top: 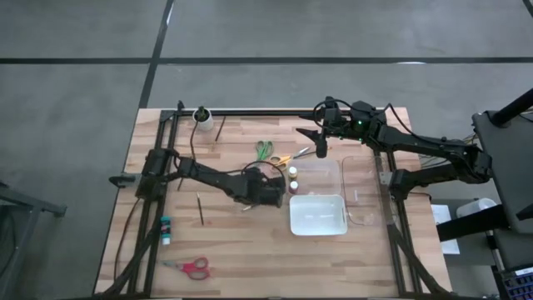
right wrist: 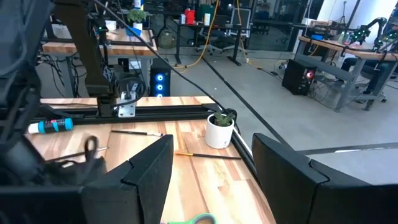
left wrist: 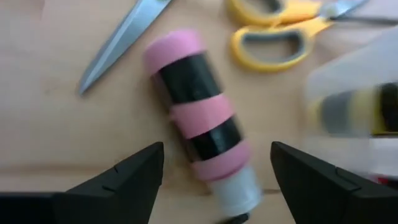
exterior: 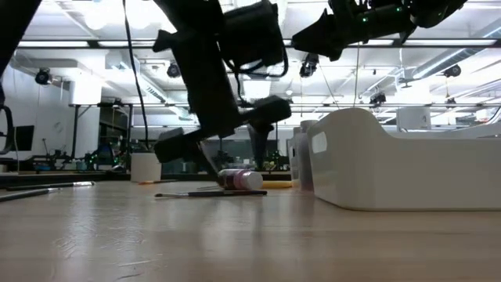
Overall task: Pick & Place Paint Supplies
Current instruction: Put the pink paint bottle into the left transparent bin
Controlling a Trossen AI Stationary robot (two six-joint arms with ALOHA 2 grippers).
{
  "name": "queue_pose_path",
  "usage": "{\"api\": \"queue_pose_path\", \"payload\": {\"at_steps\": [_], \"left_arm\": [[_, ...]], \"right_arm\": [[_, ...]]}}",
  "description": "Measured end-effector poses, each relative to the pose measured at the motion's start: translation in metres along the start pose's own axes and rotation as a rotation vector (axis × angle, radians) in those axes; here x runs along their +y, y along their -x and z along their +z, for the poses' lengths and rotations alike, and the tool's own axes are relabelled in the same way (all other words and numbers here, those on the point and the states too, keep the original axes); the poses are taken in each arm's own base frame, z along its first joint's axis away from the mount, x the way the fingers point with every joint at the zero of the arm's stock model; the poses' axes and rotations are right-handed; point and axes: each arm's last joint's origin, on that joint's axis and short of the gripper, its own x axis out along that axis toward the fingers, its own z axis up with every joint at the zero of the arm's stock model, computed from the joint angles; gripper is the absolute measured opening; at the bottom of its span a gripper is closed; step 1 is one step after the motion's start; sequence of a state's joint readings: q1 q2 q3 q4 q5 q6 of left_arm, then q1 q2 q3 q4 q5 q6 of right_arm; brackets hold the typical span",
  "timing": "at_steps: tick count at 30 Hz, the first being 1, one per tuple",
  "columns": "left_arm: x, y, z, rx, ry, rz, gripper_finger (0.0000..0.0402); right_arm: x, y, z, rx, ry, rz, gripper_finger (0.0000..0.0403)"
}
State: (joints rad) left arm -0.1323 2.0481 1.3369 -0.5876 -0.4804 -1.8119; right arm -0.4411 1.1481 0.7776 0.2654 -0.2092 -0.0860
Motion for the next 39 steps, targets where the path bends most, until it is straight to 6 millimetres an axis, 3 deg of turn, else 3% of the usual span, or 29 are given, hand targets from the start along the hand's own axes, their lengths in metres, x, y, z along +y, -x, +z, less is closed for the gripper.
{"api": "queue_pose_path", "payload": {"at_steps": [13, 20, 39], "left_arm": [[0.008, 0.005, -0.005, 0.120, -0.035, 0.088, 0.0252], [0.002, 0.006, -0.004, -0.017, -0.180, -0.001, 0.0250], [0.009, -0.001, -0.021, -0.003, -0.151, 0.021, 0.0250]], "right_arm": [[0.000, 0.000, 0.000, 0.000, 0.000, 0.000, 0.0217], [0.000, 0.000, 0.000, 0.000, 0.000, 0.000, 0.0217], [0.000, 0.000, 0.000, 0.000, 0.000, 0.000, 0.0217]]}}
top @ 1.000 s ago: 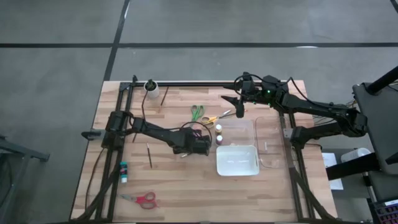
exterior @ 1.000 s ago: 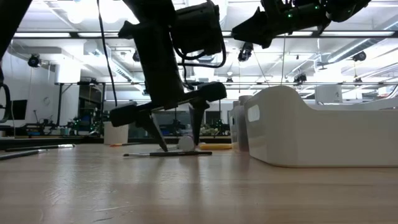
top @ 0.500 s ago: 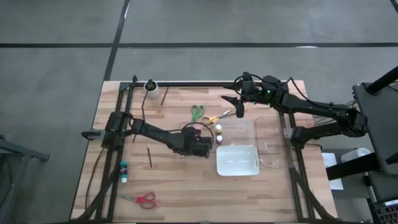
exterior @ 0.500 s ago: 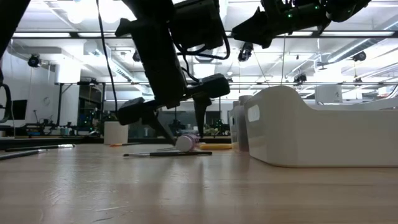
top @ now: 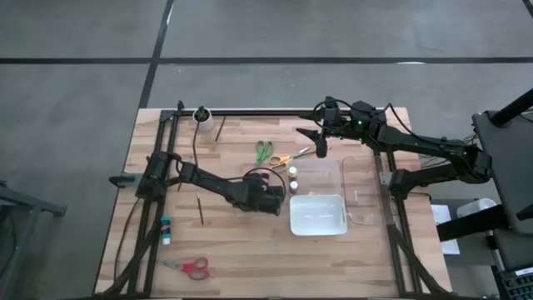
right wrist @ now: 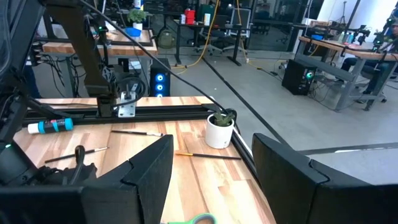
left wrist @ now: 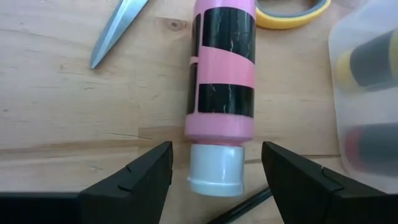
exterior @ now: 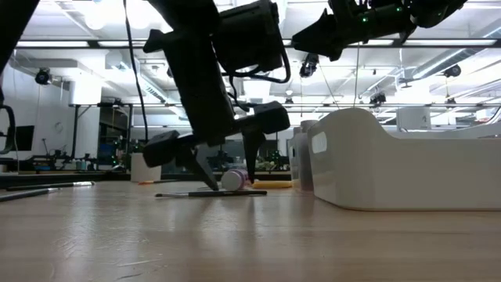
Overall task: Pick & Place Paint Supplies
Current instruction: Put the pink paint bottle into the left transparent bin
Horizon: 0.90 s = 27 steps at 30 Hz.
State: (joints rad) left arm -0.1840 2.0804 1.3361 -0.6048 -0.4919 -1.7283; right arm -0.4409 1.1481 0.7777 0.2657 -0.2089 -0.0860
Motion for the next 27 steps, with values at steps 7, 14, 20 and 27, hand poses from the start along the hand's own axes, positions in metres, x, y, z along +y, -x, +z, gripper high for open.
{"api": "queue_pose_path", "payload": {"at_steps": [7, 14, 20, 27], "left_arm": [[0.003, 0.011, -0.020, -0.102, -0.050, -0.051, 0.0250], [0.016, -0.003, -0.046, -0.292, -0.096, -0.064, 0.0250], [0.018, -0.011, -0.050, -0.332, -0.059, -0.069, 0.0250], [0.018, -0.012, -0.050, -0.344, -0.092, -0.069, 0.0250]], "right_arm": [[0.000, 0.000, 0.000, 0.000, 0.000, 0.000, 0.0217], [0.000, 0.000, 0.000, 0.001, 0.000, 0.001, 0.0217], [0.000, 0.000, 0.000, 0.002, 0.000, 0.001, 0.0217], [0.000, 0.000, 0.000, 0.003, -0.001, 0.001, 0.0217]]}}
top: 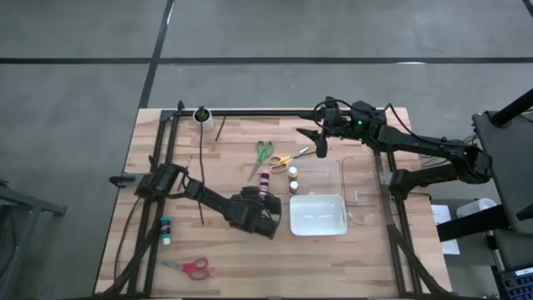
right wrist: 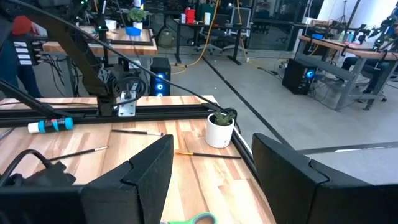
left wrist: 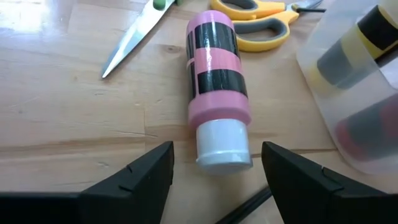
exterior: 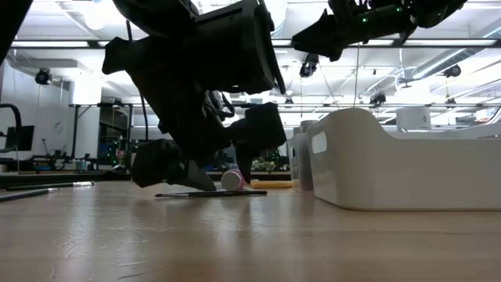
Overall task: Pick & Place Paint Supplies
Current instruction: Put the pink paint bottle into the left transparent bin
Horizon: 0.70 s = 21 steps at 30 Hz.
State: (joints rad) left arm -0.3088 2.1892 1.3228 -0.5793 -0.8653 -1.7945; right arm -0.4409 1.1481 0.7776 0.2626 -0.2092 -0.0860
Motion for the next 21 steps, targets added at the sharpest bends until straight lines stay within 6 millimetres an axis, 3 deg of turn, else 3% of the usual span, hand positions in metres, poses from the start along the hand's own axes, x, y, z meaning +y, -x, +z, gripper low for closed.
{"api": "queue_pose_path", "payload": {"at_steps": [5, 16, 21], "left_arm": [[-0.0002, -0.0014, -0.0010, -0.010, -0.013, -0.003, 0.0243], [0.0015, -0.0028, -0.0012, -0.009, -0.020, 0.007, 0.0140], [0.0014, -0.0030, -0.0012, -0.009, -0.018, 0.007, 0.0122]], "right_arm": [[0.0000, 0.0000, 0.0000, 0.000, 0.000, 0.000, 0.0217], [0.0000, 0.0000, 0.0001, -0.001, 0.000, 0.000, 0.0217], [0.0000, 0.0000, 0.0001, -0.001, 0.000, 0.000, 0.0217]]}}
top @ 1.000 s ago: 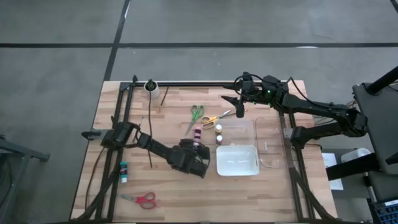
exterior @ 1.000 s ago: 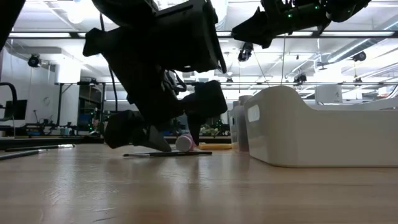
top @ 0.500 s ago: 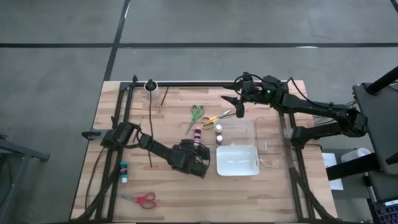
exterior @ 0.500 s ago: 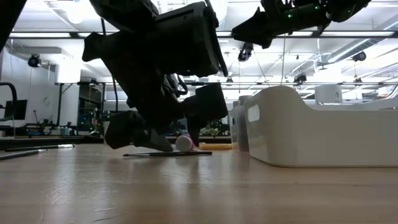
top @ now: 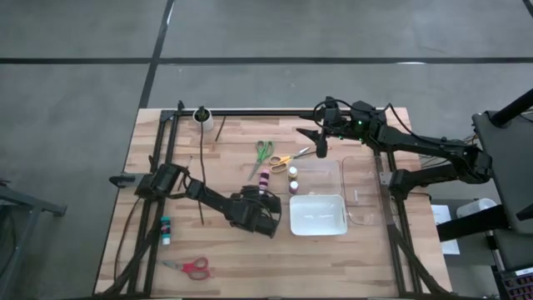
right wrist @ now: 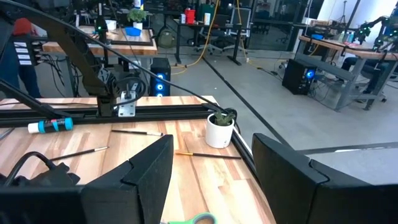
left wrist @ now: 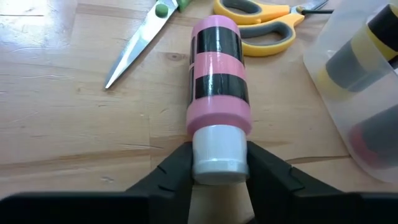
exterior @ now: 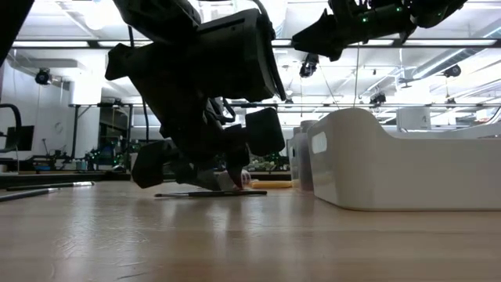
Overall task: Pick & Place Paint Supplies
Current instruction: Put the pink paint bottle into the left transparent bin
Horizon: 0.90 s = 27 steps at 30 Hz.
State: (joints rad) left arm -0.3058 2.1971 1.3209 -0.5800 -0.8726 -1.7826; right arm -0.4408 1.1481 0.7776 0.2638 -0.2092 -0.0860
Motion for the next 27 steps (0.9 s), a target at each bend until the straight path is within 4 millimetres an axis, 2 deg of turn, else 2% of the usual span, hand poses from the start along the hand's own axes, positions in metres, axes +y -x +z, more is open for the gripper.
{"api": "queue_pose_path", "payload": {"at_steps": [8, 13, 16, 21, 24, 27], "left_arm": [[-0.001, 0.003, 0.003, 0.014, 0.003, 0.001, 0.0118], [-0.004, 0.023, 0.025, 0.112, 0.006, 0.007, 0.0117], [-0.008, 0.040, 0.051, 0.205, -0.015, -0.018, 0.0116], [-0.011, 0.064, 0.110, 0.375, 0.002, -0.102, 0.0116], [-0.009, 0.073, 0.144, 0.562, 0.041, -0.167, 0.0116], [-0.004, 0.072, 0.175, 0.799, 0.087, -0.217, 0.0116]], "right_arm": [[0.000, 0.000, 0.000, 0.000, 0.000, 0.000, 0.0217], [0.000, 0.000, 0.000, 0.000, 0.000, 0.000, 0.0217], [0.000, 0.000, 0.000, 0.000, 0.000, 0.000, 0.0217], [0.000, 0.000, 0.000, 0.000, 0.000, 0.000, 0.0217], [0.000, 0.000, 0.000, -0.001, 0.000, 0.000, 0.0217], [0.000, 0.000, 0.000, -0.001, 0.000, -0.001, 0.0217]]}}
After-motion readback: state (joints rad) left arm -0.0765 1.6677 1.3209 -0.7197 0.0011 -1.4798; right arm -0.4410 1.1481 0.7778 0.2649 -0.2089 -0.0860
